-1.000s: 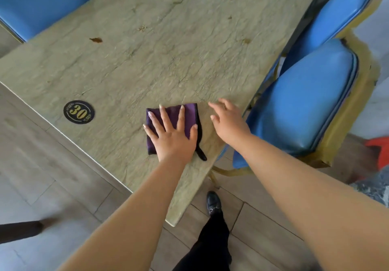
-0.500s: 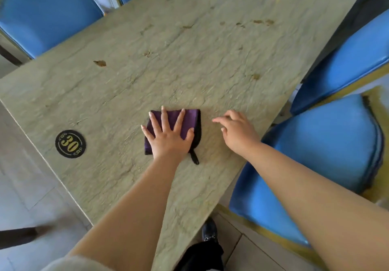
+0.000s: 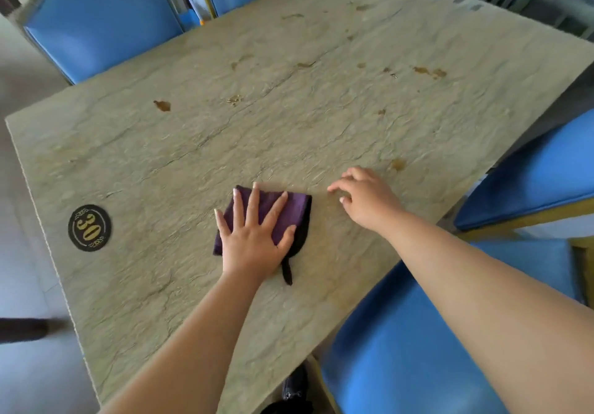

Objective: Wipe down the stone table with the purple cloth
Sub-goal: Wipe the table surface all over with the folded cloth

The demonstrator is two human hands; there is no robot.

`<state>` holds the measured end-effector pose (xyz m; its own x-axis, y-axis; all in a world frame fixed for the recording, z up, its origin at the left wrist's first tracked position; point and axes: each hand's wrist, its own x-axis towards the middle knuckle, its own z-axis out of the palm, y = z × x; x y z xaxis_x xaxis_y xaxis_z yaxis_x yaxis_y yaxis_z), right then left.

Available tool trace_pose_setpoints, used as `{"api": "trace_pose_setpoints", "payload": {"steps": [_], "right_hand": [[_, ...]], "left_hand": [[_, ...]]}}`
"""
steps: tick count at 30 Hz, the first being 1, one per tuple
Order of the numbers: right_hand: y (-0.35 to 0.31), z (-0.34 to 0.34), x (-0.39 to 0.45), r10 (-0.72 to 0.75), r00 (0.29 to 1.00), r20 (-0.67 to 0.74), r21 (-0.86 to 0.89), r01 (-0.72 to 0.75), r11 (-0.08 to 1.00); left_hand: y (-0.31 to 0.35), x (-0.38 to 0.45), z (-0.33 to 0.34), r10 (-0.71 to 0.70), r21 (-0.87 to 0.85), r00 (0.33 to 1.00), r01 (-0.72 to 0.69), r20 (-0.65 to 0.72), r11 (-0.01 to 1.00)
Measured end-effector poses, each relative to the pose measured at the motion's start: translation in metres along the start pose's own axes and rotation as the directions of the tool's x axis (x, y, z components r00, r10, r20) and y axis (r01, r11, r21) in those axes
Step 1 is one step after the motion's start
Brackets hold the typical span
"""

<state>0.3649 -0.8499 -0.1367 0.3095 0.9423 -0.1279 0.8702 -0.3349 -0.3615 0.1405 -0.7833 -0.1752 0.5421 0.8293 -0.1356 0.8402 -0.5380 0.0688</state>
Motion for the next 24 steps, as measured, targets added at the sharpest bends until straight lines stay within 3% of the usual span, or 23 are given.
{"api": "trace_pose_setpoints", "payload": {"steps": [3,5,7,11,16,20,24], "right_hand": [[0.027,-0.017,0.027,0.019,1.0,-0.009,-0.022,-0.02,1.0],[0.049,-0.026,0.043,0.047,0.998,-0.034,-0.06,-0.049,0.997],[0.074,-0.032,0.057,0.086,0.996,-0.033,-0.111,-0.089,0.99],[0.101,-0.027,0.067,0.133,0.991,-0.02,-0.104,-0.135,0.985],[0.096,-0.021,0.065,0.144,0.988,-0.062,-0.1,-0.15,0.984],[0.099,-0.024,0.063,0.132,0.991,-0.013,-0.098,-0.133,0.986],[0.106,-0.041,0.055,0.144,0.981,0.131,-0.012,-0.144,0.99]], "left_hand": [[0.033,0.059,-0.007,-0.282,-0.06,0.957,0.286,0.06,0.956],[0.064,0.085,-0.011,-0.391,-0.107,0.916,0.399,0.086,0.911],[0.095,0.088,-0.009,-0.383,-0.123,0.92,0.39,0.076,0.912],[0.139,0.031,0.001,-0.124,-0.094,0.992,0.121,-0.026,0.988],[0.122,-0.042,0.009,0.092,0.002,0.995,-0.092,-0.041,0.996],[0.099,-0.01,0.003,-0.087,-0.022,0.996,0.086,-0.017,0.996],[0.101,0.03,-0.004,-0.297,-0.098,0.952,0.303,0.069,0.948]]}}
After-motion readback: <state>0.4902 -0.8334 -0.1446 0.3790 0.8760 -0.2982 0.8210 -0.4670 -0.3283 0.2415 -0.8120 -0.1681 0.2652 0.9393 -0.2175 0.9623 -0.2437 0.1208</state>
